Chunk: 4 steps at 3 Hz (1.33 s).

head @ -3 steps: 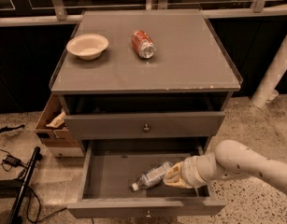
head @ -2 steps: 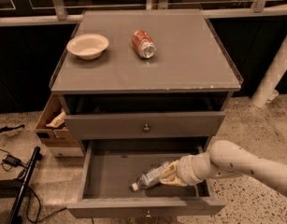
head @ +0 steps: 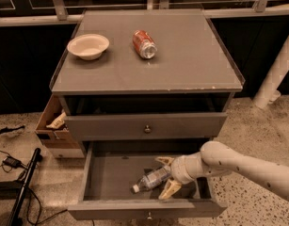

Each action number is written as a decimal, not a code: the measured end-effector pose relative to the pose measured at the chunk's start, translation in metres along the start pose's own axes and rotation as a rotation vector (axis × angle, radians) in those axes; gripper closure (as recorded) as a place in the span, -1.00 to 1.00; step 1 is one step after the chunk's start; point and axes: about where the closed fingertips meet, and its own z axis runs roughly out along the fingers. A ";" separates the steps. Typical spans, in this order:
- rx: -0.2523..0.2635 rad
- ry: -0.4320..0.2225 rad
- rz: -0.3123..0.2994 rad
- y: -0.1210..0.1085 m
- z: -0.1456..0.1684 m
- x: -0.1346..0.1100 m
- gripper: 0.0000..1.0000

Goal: Pick blue plastic bottle from middle drawer and place on counter

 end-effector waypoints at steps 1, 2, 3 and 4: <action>-0.009 -0.009 -0.001 -0.011 0.019 0.007 -0.56; -0.009 -0.011 0.006 -0.025 0.034 0.012 -0.54; -0.013 -0.007 0.006 -0.038 0.047 0.018 -0.57; -0.030 0.015 -0.007 -0.043 0.055 0.030 -0.58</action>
Offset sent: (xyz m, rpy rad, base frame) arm 0.0518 0.0208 -0.0406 0.0112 0.0117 -0.0067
